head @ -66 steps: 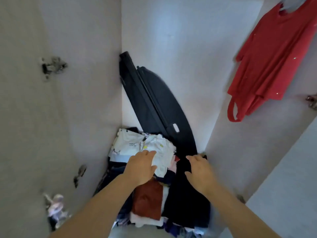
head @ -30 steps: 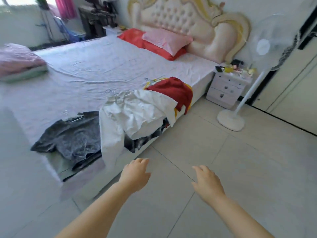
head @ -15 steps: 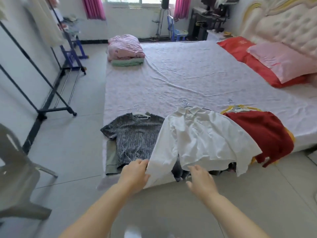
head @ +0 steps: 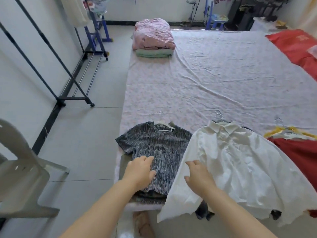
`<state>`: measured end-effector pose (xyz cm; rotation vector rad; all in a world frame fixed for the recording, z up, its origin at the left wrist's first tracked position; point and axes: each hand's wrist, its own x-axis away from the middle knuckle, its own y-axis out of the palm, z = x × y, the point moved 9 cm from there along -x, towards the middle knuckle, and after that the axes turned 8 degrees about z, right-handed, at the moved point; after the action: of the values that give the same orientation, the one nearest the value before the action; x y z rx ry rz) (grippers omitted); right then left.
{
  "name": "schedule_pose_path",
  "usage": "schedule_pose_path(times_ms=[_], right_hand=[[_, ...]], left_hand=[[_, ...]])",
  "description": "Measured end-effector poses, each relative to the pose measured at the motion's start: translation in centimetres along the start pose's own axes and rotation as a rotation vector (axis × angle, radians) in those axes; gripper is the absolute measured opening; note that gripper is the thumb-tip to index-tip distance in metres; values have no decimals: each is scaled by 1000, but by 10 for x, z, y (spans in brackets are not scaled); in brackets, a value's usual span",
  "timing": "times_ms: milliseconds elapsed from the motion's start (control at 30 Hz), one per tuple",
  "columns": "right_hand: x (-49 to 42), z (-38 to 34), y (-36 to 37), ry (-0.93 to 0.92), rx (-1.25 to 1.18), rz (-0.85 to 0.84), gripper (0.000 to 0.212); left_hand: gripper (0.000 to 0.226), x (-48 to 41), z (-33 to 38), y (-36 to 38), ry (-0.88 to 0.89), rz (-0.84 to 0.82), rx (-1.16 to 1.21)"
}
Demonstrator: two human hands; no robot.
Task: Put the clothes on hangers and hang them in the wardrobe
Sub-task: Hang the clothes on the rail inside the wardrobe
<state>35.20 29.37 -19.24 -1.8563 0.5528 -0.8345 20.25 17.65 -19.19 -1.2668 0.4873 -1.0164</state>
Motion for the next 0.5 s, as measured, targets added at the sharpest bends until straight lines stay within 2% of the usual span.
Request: schedule_pose_path(times_ms=[200, 367, 500], right_hand=[[-111, -19, 11, -14, 62, -31, 48], [-204, -19, 33, -50, 88, -57, 50], [-280, -15, 65, -104, 152, -47, 42]], left_hand=[[54, -99, -41, 4, -30, -43, 10], [54, -158, -63, 32, -37, -70, 26], [55, -208, -83, 63, -53, -58, 28]])
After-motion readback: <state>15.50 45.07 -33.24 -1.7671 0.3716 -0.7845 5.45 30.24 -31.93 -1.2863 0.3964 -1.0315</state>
